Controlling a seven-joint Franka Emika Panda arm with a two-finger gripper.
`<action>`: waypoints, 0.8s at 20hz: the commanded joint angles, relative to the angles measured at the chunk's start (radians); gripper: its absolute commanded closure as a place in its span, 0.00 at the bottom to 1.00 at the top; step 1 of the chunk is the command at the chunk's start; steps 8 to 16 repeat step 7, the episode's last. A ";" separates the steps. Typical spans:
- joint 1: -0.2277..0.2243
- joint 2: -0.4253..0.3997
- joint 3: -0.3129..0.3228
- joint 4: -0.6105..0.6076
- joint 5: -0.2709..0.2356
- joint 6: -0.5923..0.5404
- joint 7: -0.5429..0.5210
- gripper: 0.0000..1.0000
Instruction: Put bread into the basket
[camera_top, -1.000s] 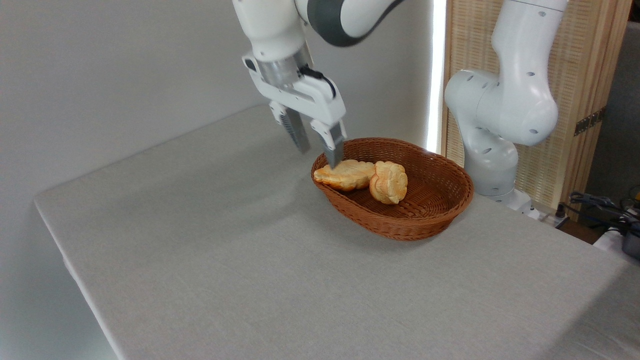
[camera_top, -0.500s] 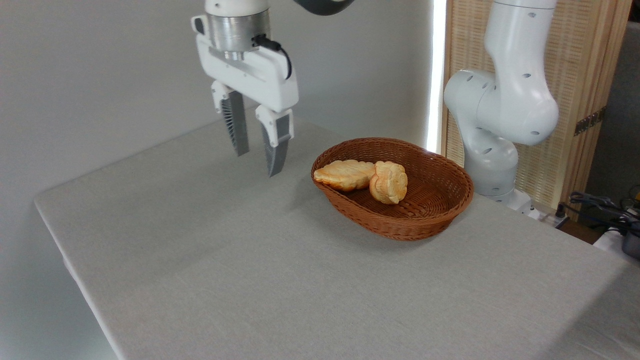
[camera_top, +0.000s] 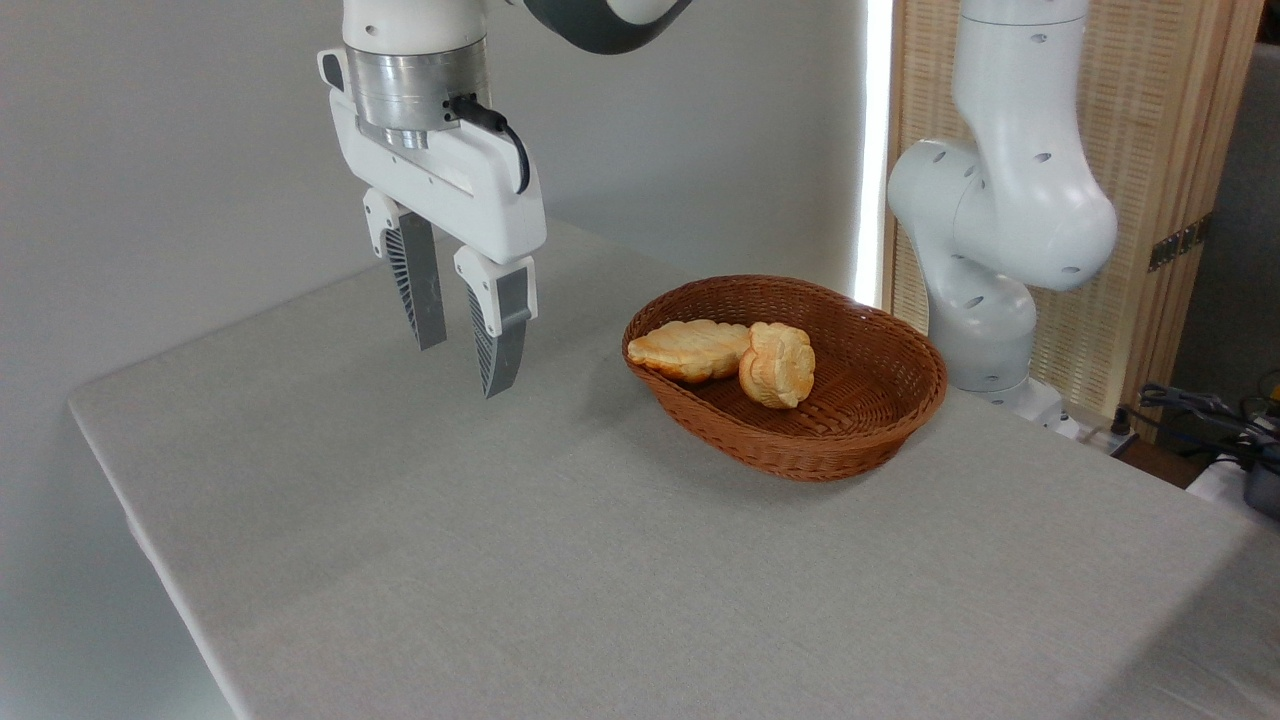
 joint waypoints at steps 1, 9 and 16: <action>-0.006 0.011 0.005 0.025 0.065 -0.009 0.005 0.00; -0.006 0.011 0.003 0.025 0.056 -0.009 0.000 0.00; -0.006 0.011 0.003 0.025 0.056 -0.009 0.000 0.00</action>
